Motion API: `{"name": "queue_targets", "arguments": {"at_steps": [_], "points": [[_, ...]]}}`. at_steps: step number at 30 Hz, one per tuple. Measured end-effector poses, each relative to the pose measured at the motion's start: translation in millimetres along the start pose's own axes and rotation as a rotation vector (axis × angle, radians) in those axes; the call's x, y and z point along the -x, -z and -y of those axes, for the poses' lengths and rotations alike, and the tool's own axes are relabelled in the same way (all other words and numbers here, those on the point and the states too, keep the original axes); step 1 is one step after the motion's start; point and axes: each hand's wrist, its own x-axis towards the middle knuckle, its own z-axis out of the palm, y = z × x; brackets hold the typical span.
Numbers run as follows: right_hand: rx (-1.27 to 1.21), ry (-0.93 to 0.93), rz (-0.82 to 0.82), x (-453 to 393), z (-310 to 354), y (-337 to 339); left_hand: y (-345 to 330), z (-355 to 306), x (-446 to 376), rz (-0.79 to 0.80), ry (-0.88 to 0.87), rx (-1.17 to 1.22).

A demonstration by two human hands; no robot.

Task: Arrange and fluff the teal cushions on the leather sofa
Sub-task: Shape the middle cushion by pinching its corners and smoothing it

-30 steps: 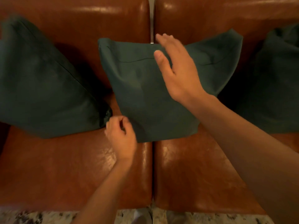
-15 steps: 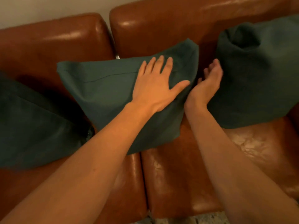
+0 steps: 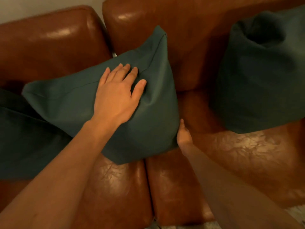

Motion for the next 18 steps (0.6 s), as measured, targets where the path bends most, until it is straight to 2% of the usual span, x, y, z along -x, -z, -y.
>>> {"name": "queue_targets", "arguments": {"at_steps": [2, 3, 5, 6, 8, 13, 15, 18], "points": [[0.137, -0.069, -0.133, -3.9, -16.0, 10.3, 2.4, 2.3, 0.6, -0.006, 0.009, 0.013], [0.072, -0.146, -0.108, -5.5, -26.3, 12.4, 3.1, 3.0, 2.0, -0.008, 0.008, 0.019], [-0.289, -0.346, 0.092, -2.9, -35.4, 10.3, 3.9, 3.3, 6.8, -0.014, 0.001, 0.033], [-0.463, -0.383, 0.185, 0.4, -32.3, 8.8, 4.3, 2.7, 9.6, -0.019, -0.002, 0.037], [-0.633, -0.355, 0.194, -1.6, -18.4, 5.2, 5.0, 0.5, 14.2, -0.034, -0.005, 0.043], [-0.748, -0.186, -0.052, -11.8, -10.4, 1.2, 9.1, 4.3, 25.2, -0.054, 0.007, 0.07], [-0.863, -0.076, -0.078, -11.6, -9.1, 4.3, 12.4, 9.7, 29.2, -0.067, 0.006, 0.082], [-0.923, -0.092, -0.061, -8.5, -6.0, 15.0, 15.6, 16.7, 33.5, -0.076, 0.012, 0.097]]}}
